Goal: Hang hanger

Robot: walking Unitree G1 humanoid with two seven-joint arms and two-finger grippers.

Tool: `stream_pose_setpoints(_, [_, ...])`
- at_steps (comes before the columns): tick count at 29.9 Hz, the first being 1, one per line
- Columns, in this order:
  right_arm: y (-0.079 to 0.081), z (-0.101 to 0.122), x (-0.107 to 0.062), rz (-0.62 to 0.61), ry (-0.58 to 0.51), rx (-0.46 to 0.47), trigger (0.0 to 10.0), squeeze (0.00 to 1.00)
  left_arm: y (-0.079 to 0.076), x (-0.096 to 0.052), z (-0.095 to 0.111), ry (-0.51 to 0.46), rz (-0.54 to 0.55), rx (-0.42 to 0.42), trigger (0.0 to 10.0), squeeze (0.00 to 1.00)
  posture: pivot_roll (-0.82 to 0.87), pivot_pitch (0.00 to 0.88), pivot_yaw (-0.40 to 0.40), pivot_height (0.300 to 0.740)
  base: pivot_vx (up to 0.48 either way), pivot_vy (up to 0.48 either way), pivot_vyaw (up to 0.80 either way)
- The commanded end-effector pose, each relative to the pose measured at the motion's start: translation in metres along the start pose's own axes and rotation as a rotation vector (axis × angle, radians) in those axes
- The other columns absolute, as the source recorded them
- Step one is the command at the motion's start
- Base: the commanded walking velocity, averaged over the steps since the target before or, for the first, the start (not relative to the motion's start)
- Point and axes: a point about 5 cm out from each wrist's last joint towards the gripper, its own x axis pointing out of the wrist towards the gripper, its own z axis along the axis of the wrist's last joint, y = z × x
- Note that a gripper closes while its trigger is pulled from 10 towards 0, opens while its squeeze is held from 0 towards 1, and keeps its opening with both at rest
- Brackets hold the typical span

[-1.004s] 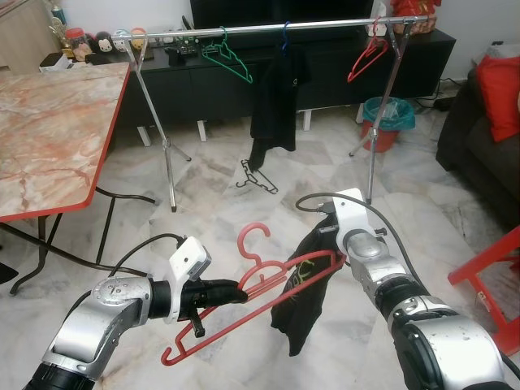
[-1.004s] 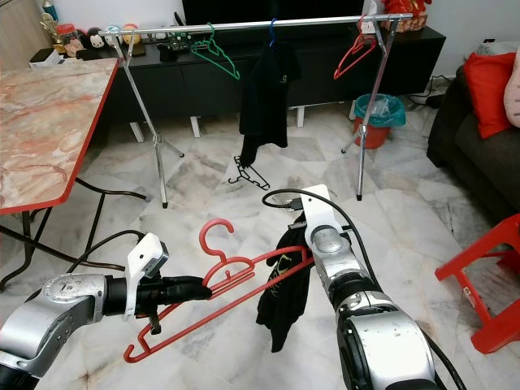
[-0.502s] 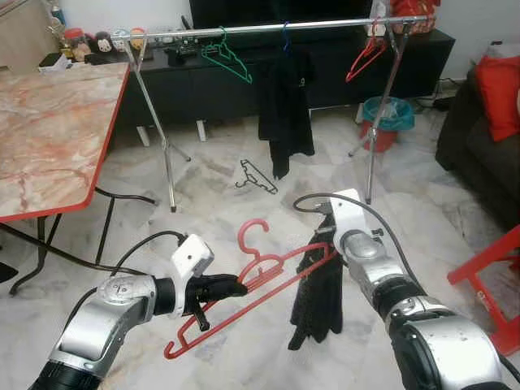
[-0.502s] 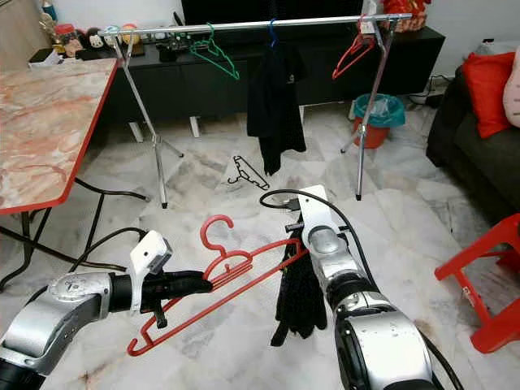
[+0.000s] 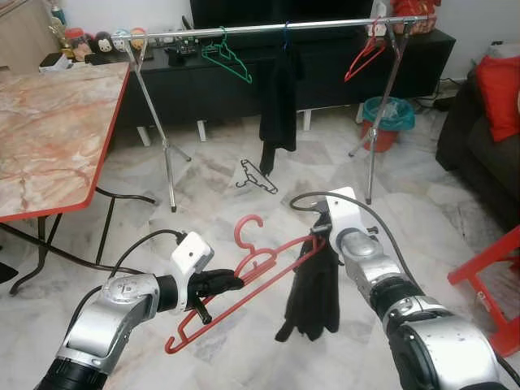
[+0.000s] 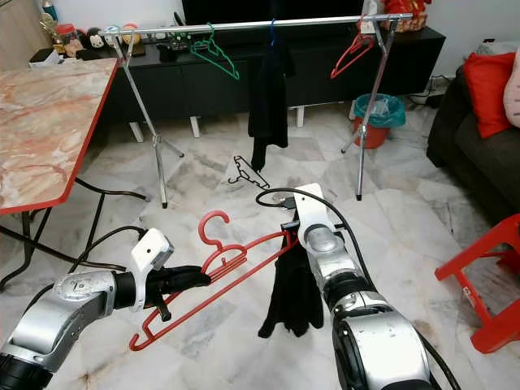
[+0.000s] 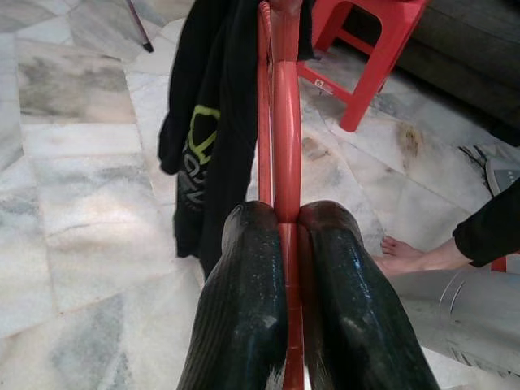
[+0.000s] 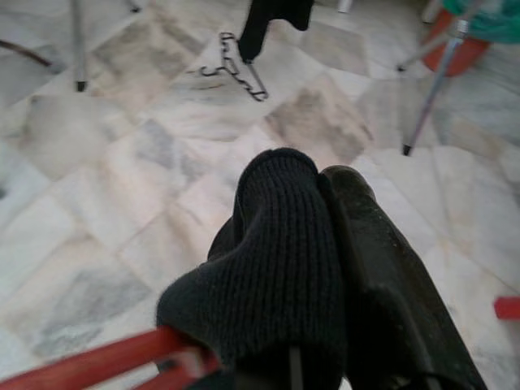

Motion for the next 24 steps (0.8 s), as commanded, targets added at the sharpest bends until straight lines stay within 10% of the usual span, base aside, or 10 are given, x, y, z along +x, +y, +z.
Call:
stream_pose_setpoints(1, [0.006,0.007,0.000,0.027,-0.026,-0.018,10.0,0.00,0.004,-0.001,0.005,-0.014,0.023,0.022,10.0,0.00,-0.03,0.000,0.007,0.736,0.000,0.000,0.00])
stream_pose_setpoints(14, [0.003,-0.005,-0.002,0.007,0.014,-0.019,10.0,0.00,0.025,0.001,0.005,0.008,0.221,0.033,10.0,0.00,-0.03,0.000,0.014,0.736,0.000,0.000,0.00])
stream_pose_setpoints(24, [0.010,0.003,-0.003,0.067,-0.017,-0.023,10.0,0.00,0.014,0.001,0.003,0.005,0.108,0.030,10.0,0.00,-0.03,0.000,0.014,0.736,0.000,0.000,0.00])
